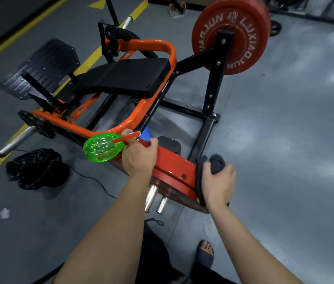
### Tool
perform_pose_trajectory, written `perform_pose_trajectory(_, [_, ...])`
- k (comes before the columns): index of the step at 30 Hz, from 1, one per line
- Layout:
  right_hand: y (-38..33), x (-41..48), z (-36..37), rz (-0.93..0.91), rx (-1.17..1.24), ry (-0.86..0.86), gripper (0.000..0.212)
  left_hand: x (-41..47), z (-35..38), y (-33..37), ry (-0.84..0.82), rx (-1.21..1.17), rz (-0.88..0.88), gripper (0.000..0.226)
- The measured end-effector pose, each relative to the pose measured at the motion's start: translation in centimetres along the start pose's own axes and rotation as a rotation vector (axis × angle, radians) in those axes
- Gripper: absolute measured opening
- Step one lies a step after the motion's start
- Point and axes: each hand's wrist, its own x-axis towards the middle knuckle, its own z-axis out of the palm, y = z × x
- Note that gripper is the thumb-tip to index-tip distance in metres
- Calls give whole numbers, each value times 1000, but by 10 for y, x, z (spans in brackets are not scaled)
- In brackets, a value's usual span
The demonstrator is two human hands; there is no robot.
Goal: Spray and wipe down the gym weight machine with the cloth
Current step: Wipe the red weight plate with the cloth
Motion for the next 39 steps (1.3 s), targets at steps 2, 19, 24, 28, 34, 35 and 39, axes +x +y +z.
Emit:
perform_pose_trajectory(2, [-23,-19,-2,-250,33,-43,46,4,0,-2,-18,6,-18,69])
perform_pose_trajectory(19, [13,6,-4,-190,-30,-36,36,27,-5,-11,-93,3,-143,50])
perform_pose_trajectory(24, [-49,-33,11,-657,-270,10,51,37,-8,-15,-126,-29,-138,57])
perform_pose_trajectory(28, [-75,-41,21,-994,-363,-74,50,50,-9,-25,-171,-88,-148,55])
perform_pose_trajectory(34, [-47,-21,12,-1060,-247,-130,46,70,-11,-38,-222,-179,-144,35])
perform_pose_trajectory(35, [-40,-18,9,-1022,-224,-131,45,73,-11,-41,-224,-203,-139,34])
perform_pose_trajectory(39, [-24,-11,2,-880,-178,-97,43,91,-8,-55,-261,-230,-166,38])
